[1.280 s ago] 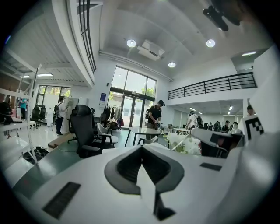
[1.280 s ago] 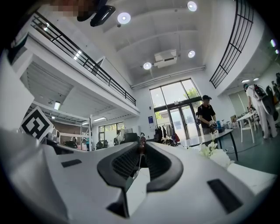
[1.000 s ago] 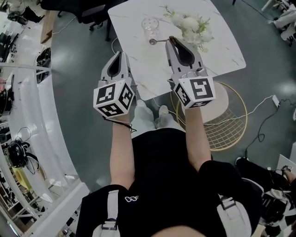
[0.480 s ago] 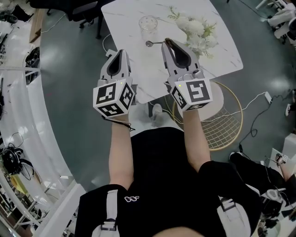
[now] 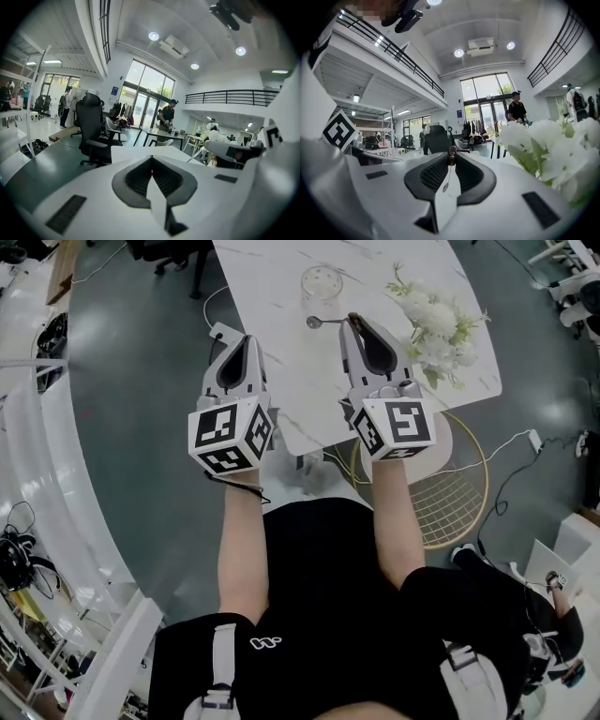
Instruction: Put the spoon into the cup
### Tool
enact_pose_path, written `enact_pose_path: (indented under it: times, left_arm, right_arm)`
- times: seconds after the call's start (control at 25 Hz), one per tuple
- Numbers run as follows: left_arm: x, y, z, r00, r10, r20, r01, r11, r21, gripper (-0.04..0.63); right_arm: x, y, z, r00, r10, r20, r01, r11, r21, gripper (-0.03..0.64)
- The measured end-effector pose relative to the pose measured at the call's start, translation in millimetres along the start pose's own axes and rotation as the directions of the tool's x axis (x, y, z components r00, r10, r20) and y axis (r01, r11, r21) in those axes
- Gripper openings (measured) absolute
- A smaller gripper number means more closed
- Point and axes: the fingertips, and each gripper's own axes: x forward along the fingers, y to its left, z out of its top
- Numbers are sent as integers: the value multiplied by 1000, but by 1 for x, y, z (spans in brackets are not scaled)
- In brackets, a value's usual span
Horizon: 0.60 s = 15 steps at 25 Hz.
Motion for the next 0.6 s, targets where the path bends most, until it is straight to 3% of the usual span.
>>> enact_pose_path:
  times: [0.6]
  left_arm:
    - [58, 28, -27, 990, -79, -113, 79, 997, -3, 15]
  right_arm:
    - [58, -49, -45, 979, -194, -57, 197, 978, 62, 53]
